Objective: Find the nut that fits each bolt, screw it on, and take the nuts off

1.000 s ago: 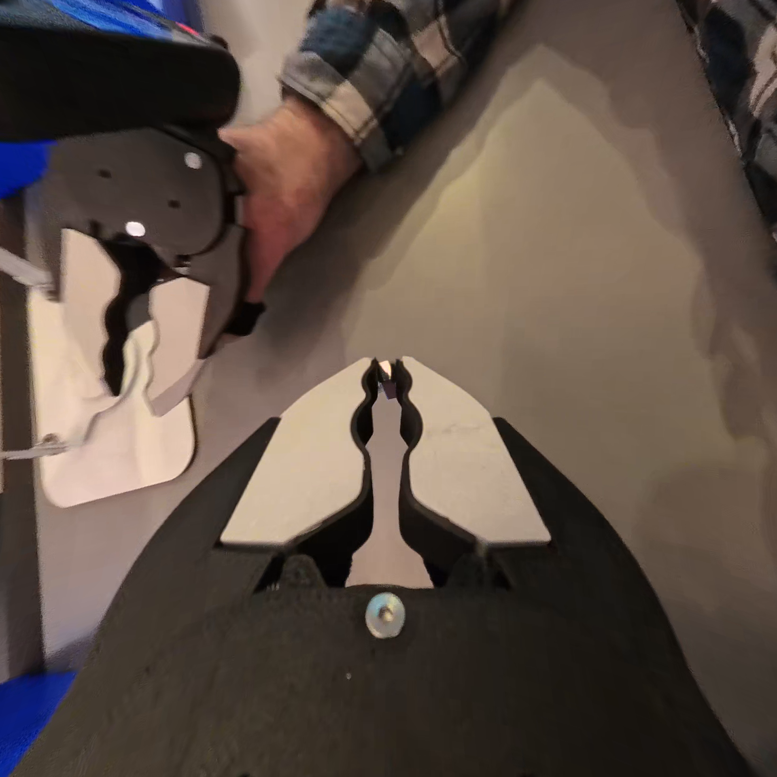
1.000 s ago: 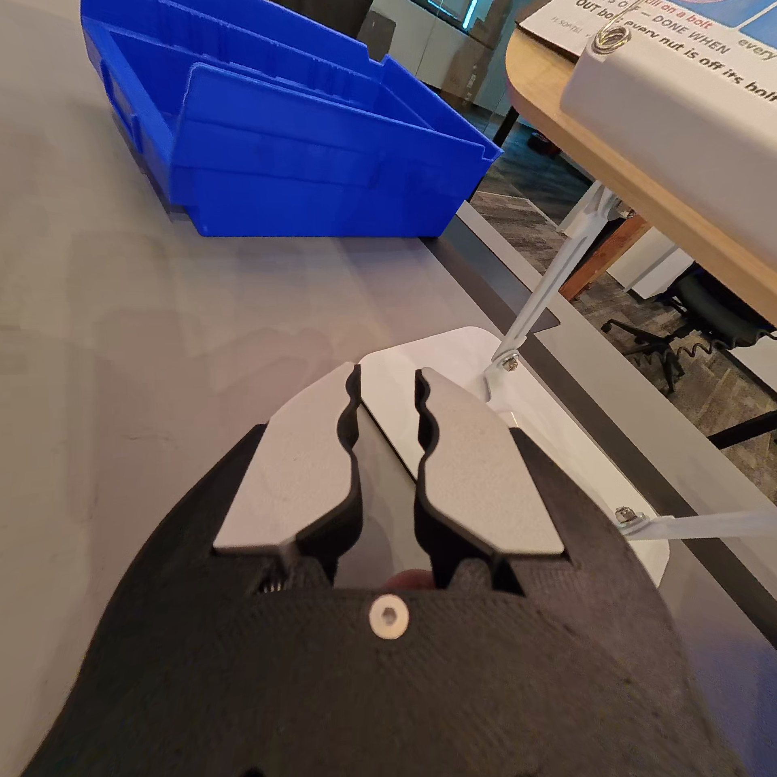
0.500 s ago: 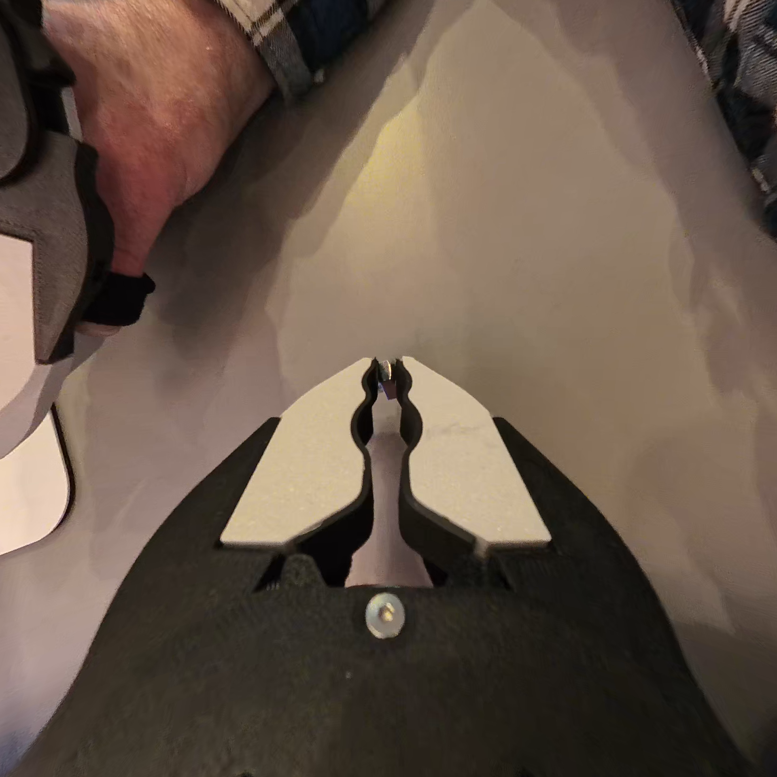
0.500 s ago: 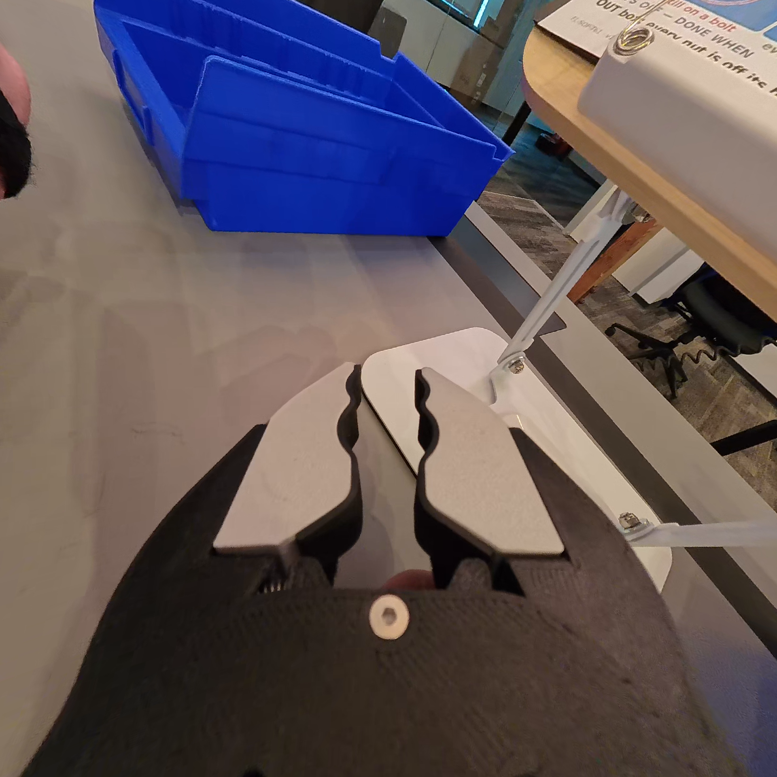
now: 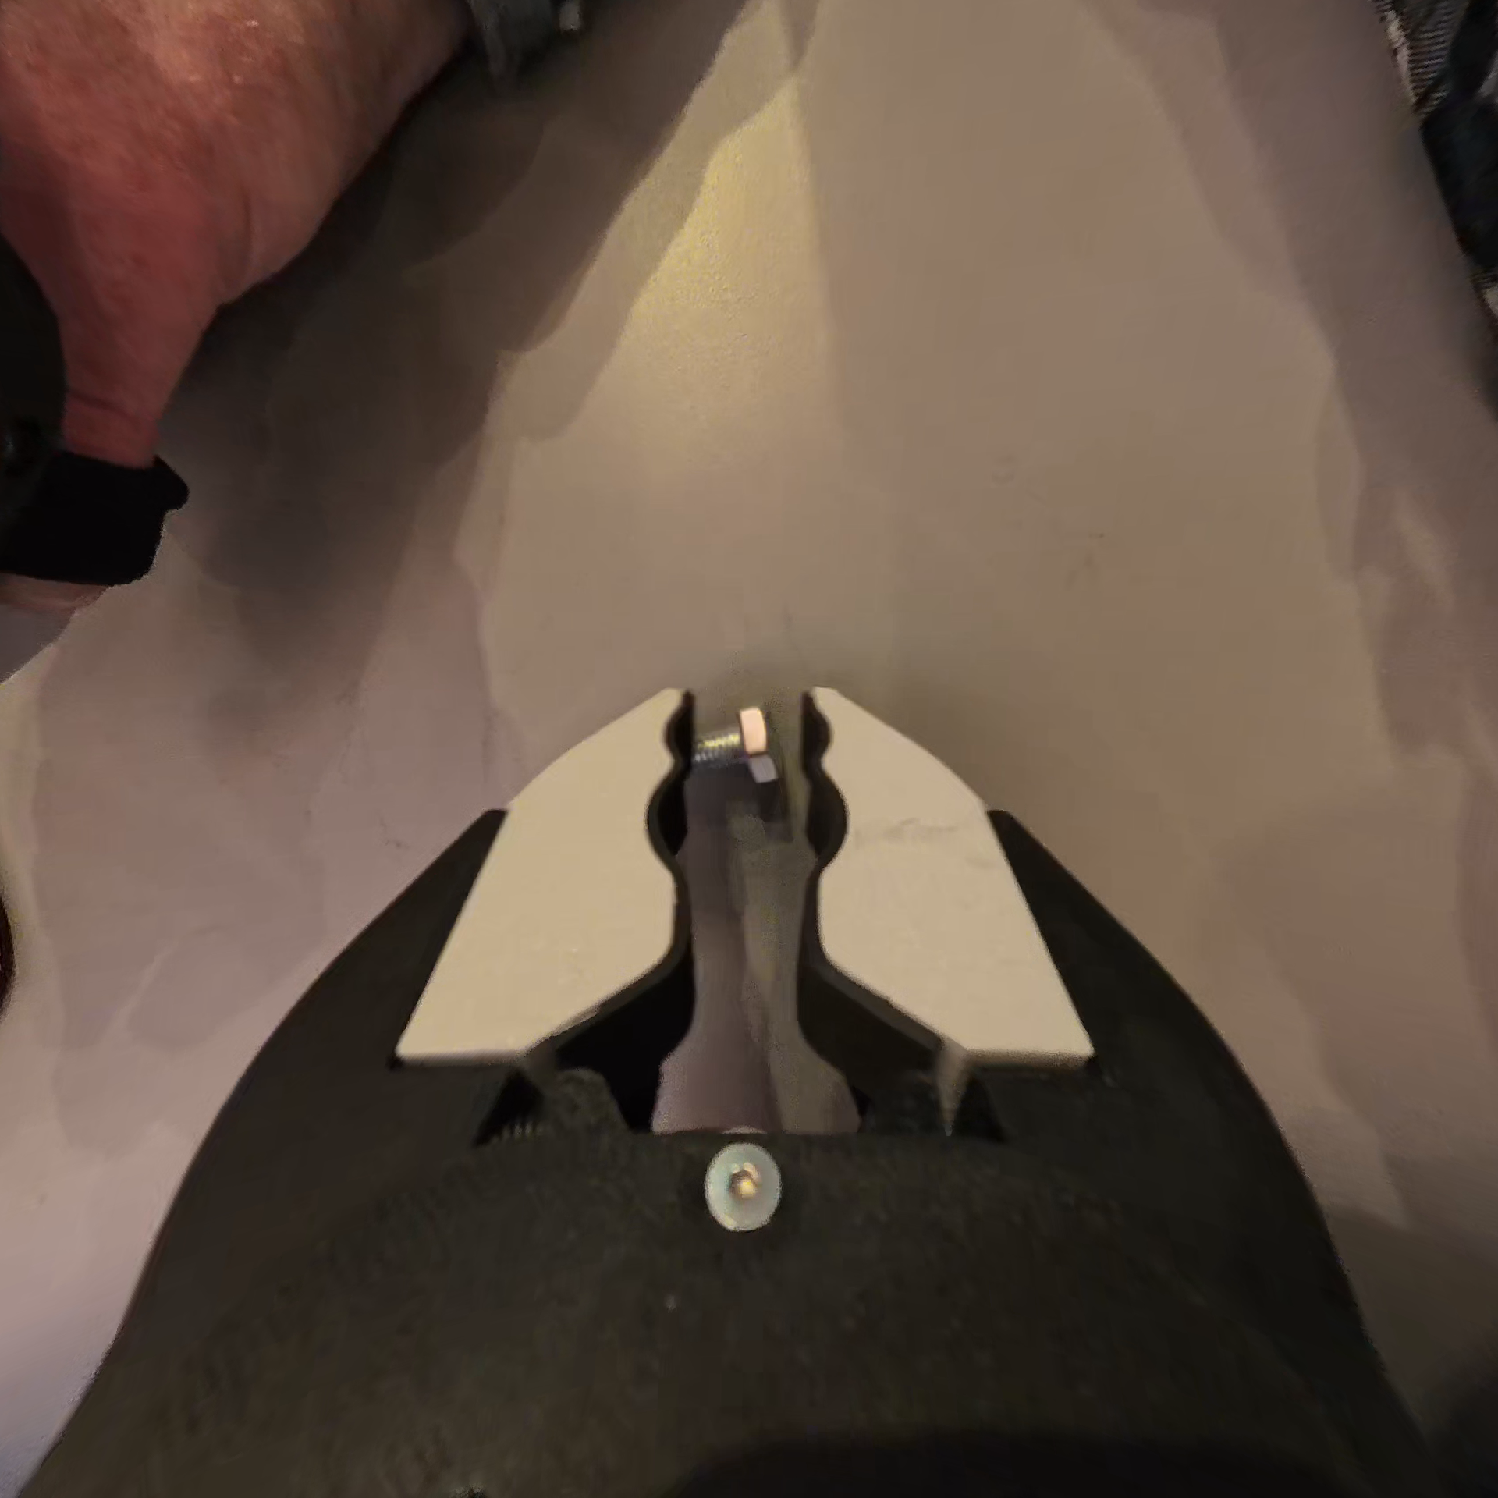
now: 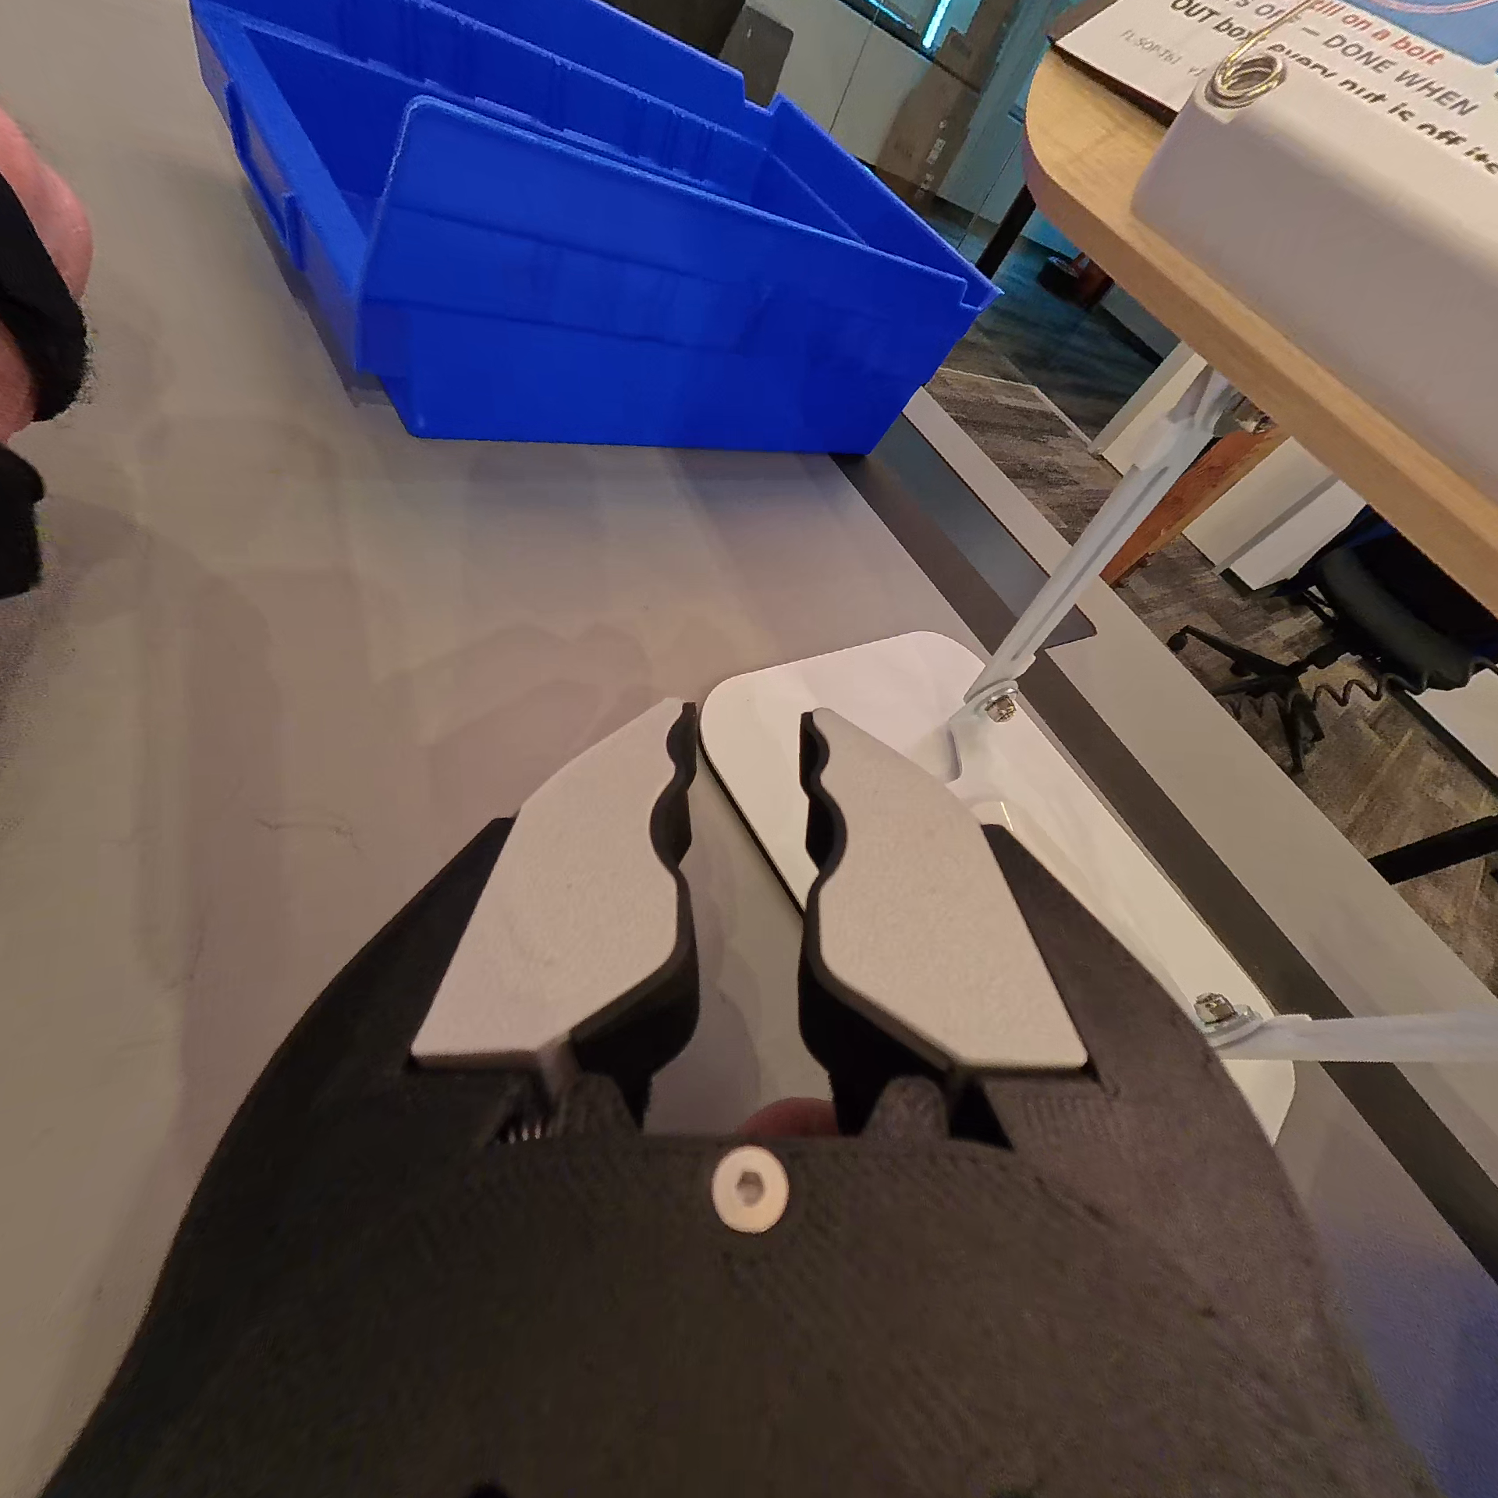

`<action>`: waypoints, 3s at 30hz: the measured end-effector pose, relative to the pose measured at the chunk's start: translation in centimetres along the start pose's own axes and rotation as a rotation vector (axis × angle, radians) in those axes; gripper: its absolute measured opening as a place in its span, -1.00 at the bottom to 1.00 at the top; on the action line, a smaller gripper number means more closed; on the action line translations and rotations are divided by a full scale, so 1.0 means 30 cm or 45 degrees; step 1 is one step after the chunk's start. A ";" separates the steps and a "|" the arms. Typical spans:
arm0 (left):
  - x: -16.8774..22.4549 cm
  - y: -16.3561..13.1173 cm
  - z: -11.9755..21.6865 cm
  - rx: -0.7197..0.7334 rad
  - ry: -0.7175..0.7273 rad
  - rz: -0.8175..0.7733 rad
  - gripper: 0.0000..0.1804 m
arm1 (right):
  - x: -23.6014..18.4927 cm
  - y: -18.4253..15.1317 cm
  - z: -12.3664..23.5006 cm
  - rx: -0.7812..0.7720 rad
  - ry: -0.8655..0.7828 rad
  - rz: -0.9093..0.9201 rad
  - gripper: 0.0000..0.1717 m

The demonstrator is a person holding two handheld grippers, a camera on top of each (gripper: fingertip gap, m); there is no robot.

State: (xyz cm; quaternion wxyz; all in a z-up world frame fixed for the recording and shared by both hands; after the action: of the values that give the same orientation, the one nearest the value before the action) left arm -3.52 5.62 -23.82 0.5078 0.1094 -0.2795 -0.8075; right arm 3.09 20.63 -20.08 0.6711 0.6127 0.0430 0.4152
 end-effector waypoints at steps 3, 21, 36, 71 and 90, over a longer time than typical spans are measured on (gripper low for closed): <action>-0.010 -0.011 -0.003 -0.009 0.006 0.029 -0.52 | -0.001 0.000 0.000 0.000 0.001 0.001 -0.71; -0.322 -0.219 0.800 -0.001 0.908 0.369 -0.67 | -0.001 -0.001 -0.002 -0.005 0.006 -0.001 -0.71; -0.653 -0.715 0.769 -0.084 0.840 1.131 -0.71 | -0.007 -0.004 -0.004 -0.015 0.017 0.011 -0.71; -0.647 -0.769 0.717 -0.159 0.772 1.152 -0.81 | -0.015 -0.002 -0.001 -0.006 0.026 0.029 -0.71; -0.237 -0.042 0.633 -0.074 0.810 0.586 -0.81 | -0.009 -0.001 -0.001 -0.004 0.023 0.011 -0.73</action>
State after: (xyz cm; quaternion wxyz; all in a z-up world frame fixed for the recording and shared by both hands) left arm -9.95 18.75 -9.70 0.7397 0.2742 -0.1023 -0.6060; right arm 2.92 20.48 -20.24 0.6699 0.6079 0.0459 0.4237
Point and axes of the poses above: each gripper's, where its closed fingertips meet, z back along the fingers, y out of its top, x = y × z across the jaws, the point moved 3 cm from there along z, back along the fingers, and after that the axes turned 10 degrees about -y, right-handed, at the moved point
